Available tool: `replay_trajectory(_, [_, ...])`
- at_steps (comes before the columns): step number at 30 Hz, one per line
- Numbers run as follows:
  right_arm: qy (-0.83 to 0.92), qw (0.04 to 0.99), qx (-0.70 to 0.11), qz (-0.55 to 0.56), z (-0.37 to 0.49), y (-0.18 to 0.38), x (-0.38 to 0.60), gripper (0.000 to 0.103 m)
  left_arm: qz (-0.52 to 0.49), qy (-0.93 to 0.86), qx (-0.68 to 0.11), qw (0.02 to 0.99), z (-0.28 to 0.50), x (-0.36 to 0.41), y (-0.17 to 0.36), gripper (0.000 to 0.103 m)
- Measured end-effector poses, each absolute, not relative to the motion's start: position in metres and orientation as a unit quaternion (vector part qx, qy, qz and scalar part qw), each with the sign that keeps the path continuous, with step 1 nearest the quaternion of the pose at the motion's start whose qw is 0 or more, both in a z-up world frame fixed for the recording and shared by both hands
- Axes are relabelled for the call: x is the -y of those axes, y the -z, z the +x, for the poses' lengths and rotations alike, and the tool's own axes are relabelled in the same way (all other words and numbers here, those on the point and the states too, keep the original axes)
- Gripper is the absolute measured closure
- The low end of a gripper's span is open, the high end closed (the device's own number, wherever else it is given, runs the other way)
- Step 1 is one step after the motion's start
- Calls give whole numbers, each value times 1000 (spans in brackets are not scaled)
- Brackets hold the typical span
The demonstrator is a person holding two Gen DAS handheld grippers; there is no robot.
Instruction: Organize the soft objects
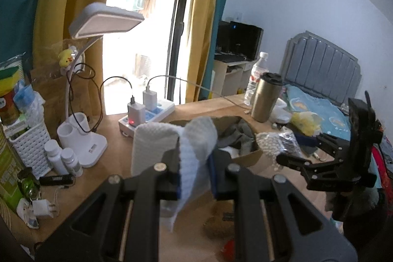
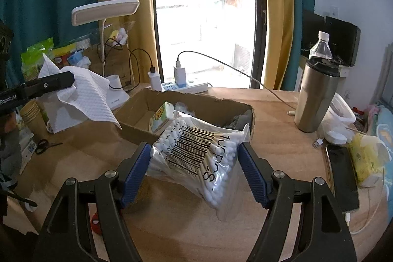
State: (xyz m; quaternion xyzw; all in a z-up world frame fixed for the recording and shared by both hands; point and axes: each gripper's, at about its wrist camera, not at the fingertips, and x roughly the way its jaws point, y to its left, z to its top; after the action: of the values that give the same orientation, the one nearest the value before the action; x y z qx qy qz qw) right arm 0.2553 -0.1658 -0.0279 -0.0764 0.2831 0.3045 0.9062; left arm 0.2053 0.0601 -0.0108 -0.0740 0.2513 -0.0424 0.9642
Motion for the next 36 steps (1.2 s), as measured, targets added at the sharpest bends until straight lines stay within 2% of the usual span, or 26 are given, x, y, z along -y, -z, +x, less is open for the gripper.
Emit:
replay_trajectory(30, [-327, 889, -312, -70, 336, 62, 137, 27, -77, 40, -318, 944, 314, -69, 78, 86])
replay_trajectory(33, [-331, 887, -314, -67, 339, 66, 135, 27, -53, 17, -324, 945, 321, -65, 88, 86])
replay_trajectory(36, [-335, 886, -315, -65, 341, 68, 132, 30, -50, 18, -335, 941, 329, -65, 99, 85])
